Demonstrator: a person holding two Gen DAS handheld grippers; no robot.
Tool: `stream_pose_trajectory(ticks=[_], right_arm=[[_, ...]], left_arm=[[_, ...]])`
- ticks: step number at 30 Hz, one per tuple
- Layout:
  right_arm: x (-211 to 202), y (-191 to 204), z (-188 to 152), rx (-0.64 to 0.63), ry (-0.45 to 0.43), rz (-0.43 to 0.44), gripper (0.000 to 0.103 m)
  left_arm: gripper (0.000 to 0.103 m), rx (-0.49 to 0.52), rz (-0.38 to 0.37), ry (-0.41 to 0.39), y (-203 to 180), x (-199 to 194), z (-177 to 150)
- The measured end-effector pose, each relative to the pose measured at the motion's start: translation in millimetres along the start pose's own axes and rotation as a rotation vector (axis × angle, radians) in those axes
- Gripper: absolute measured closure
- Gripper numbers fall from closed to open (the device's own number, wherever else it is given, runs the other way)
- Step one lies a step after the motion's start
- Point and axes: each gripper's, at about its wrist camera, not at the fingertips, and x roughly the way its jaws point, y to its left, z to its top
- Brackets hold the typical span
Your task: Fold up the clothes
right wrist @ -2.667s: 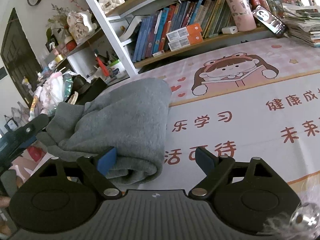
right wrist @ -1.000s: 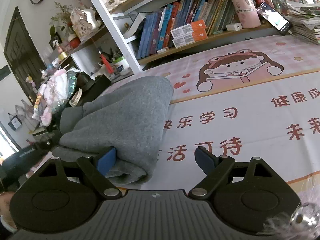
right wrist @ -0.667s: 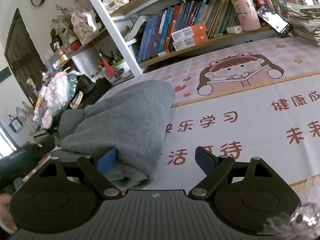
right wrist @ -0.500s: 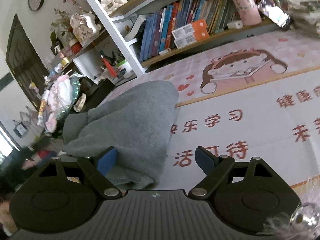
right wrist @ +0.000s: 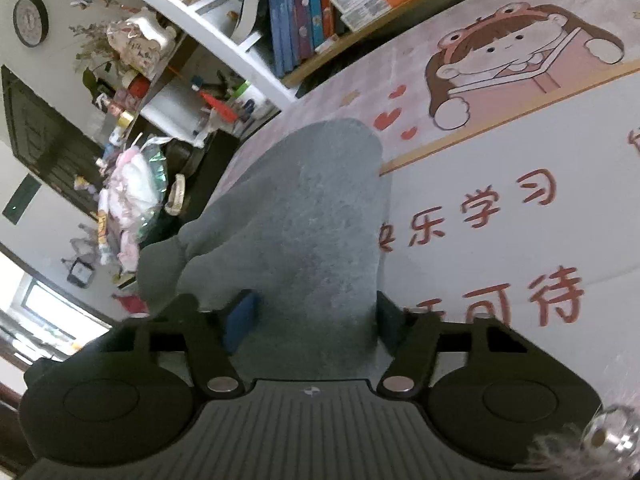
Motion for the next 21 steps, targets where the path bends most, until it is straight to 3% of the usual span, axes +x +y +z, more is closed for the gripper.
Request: stream_pose_trajectory(ticks=[2,7,16,21], right_arm=[[-5.9,5.4,-1.1,-0.048,-0.015,-0.009,0.060],[-40.1,6.6,-15.4,-0.142,-0.104,-0.079,0.064],[-72.3,-3.4,-24.9,-0.261,-0.136,-0.156,0.064],[-70.2,-21.1,-22.0,-0.166,-0.118,-0.119,0.053]], left_arm=[[0.041,0.005,-0.024,0.007,-5.6,-2.0,-2.1],[0.043,0.029,-0.096,0.054,-24.9,0.9,-12.8],[0.042,0.093,-0.125,0.121,-56.7,4.3,-27.5],[0.029,0.049,-0.130,0.135,-48.0,9.6,-26.0]])
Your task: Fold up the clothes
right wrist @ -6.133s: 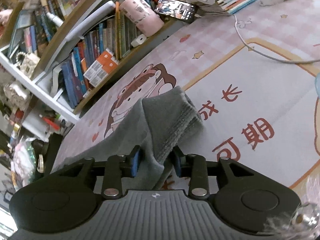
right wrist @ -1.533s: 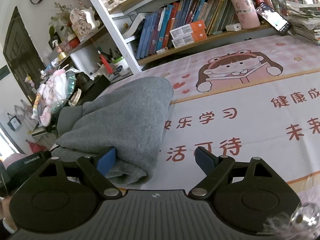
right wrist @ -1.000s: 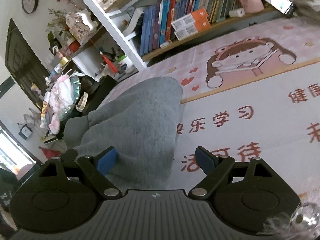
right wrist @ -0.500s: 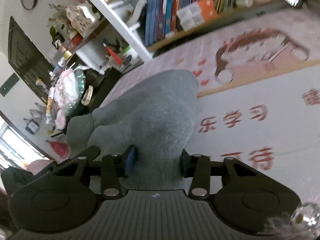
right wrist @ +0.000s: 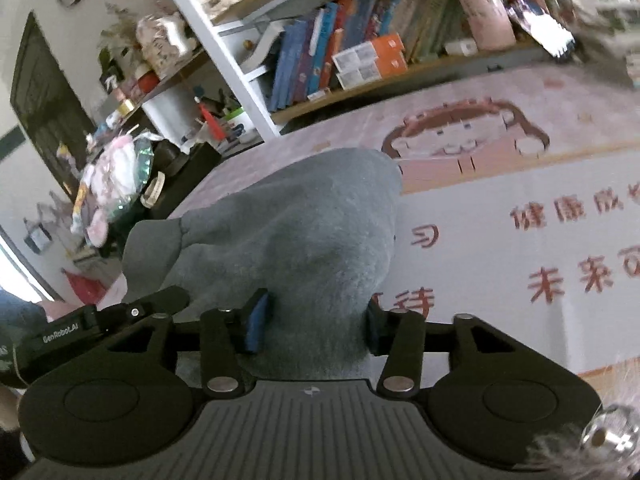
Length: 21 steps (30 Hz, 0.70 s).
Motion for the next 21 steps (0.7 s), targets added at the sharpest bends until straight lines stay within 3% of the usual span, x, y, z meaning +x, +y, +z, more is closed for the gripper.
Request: stream_pose_trajectory(ticks=[5,11,15,17,21], right_arm=[[7.6,-12.8,4.6,0.100,0.036,0.042,0.041],[20.8,-25.2,6.9,0.223,0.091,0.113,0.041],[18.4,-17.5,6.0,0.160,0.086,0.102,0.054],[15.8,-11.2,4.8,0.105,0.070,0.089,0.057],[8.8,-3.2,3.2,0.010,0.013,0.093,0.062]], left_arm=[[0.024,-0.029,-0.013,0.013,4.7,5.2,3.6],[0.023,-0.067,-0.023,0.029,10.7,12.2,6.7],[0.027,-0.014,-0.005,0.023,1.8,13.5,2.6],[0.037,0.035,-0.004,0.005,-5.8,10.8,-0.3],[0.043,0.069,-0.019,-0.025,-10.3,5.8,0.3]])
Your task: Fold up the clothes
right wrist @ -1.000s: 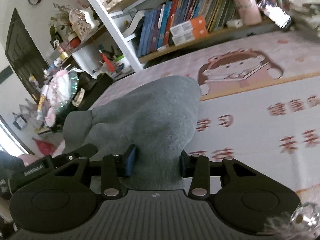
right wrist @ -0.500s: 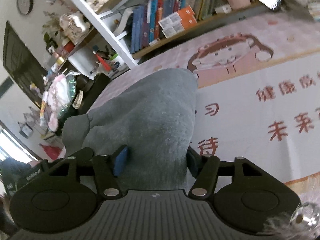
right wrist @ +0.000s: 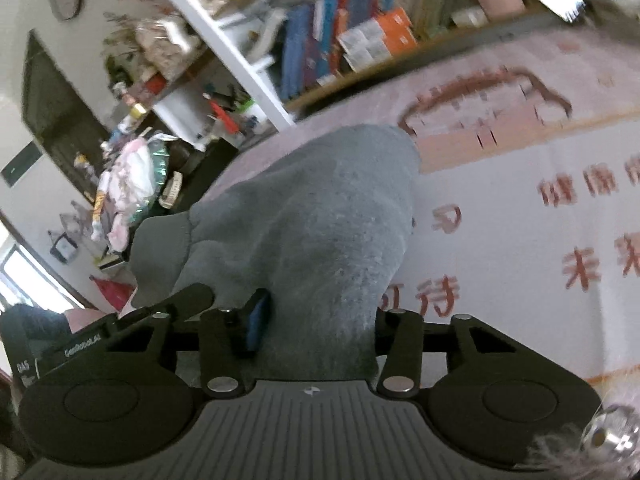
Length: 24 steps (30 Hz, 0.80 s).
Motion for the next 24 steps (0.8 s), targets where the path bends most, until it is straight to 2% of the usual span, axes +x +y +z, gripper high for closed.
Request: stream_pose_trajectory(ticks=[7,24], right_arm=[[-0.7,7.8,12.4,-0.107,-0.041,-0.002,0.063],[28.3,-21.5,64.7,-0.081,-0.060,0.014,0.064]], left_arm=[[0.044,0.005,-0.013,-0.005,0.0,7.8,14.6],[0.044,0.039,-0.011,0.028,-1.9,60.4,60.9]])
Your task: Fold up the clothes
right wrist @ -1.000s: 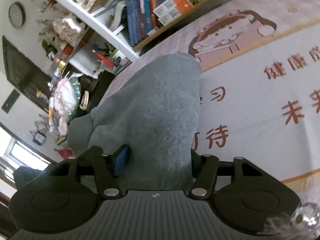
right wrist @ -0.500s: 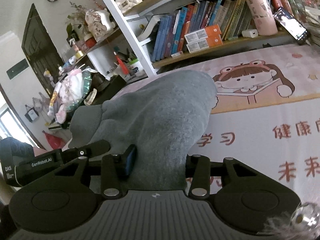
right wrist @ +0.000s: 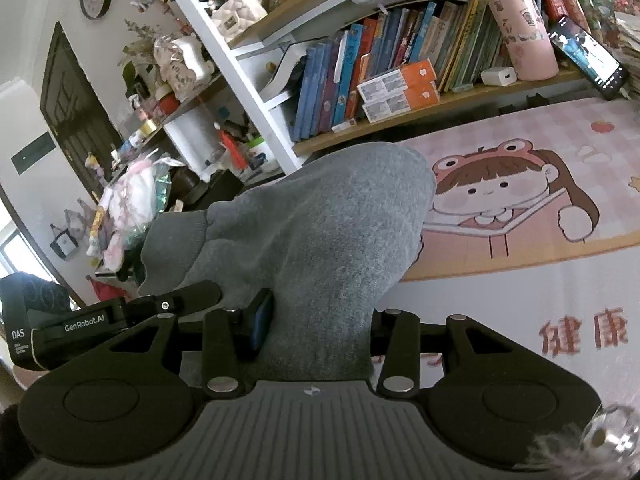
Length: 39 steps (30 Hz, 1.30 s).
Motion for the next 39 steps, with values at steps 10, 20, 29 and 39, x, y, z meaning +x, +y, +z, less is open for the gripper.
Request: stream_pose_trajectory(ticks=[10,20,29,39], right_arm=[[22.3,-21.9,26.8,0.013,0.000,-0.002,0.063],[48.0,-44.2,54.4,0.029,-0.005,-0.003,0.063],[72.8,-68.4,81.5,0.050,-0.006,0.005,0.063],[109.2,-97.5,122.0,0.065,-0.034,0.001,0.063]], left_arm=[[0.044,-0.002,0.011,0.013,4.0,30.3,22.7],[0.044,0.006,0.015,0.030,9.5,63.8,50.1],[0.044,0.013,0.027,0.067,12.4,99.9,79.6],[0.044,0.027,0.013,0.037,26.2,148.4,111.4]])
